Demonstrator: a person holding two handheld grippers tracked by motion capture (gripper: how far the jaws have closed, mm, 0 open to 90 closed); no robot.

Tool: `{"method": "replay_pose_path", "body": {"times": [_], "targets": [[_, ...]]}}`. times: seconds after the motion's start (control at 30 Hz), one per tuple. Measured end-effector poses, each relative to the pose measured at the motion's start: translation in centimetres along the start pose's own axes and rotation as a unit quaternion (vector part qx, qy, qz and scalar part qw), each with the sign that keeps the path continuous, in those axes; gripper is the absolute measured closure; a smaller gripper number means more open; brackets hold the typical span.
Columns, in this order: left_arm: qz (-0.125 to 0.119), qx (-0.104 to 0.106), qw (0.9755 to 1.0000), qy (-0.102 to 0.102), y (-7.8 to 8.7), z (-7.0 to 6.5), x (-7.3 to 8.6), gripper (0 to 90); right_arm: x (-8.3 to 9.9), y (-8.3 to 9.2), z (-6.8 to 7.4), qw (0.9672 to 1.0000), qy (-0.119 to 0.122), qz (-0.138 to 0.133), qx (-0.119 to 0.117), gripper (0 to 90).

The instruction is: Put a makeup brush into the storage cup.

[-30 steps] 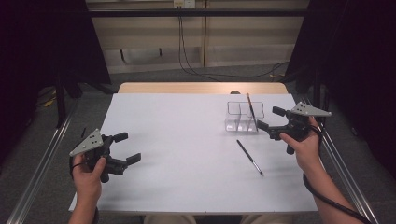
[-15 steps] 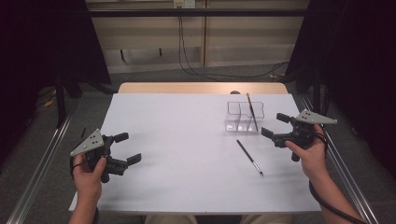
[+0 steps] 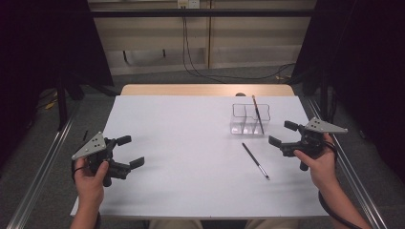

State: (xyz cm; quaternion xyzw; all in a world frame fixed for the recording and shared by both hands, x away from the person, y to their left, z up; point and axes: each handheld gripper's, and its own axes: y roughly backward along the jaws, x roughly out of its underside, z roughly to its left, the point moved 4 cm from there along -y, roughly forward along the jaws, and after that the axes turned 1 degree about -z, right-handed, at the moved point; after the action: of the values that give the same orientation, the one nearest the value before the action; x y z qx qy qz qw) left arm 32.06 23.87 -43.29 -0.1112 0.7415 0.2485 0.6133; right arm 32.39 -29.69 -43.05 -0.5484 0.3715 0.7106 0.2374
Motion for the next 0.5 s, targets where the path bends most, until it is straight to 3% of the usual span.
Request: {"method": "replay_pose_path", "body": {"times": [0.5], "targets": [[0.004,0.003,1.0,-0.001,-0.3,-0.1,0.1,0.2,1.3,1.6,0.1,1.0,-0.004,0.001,0.009,3.1]]}}
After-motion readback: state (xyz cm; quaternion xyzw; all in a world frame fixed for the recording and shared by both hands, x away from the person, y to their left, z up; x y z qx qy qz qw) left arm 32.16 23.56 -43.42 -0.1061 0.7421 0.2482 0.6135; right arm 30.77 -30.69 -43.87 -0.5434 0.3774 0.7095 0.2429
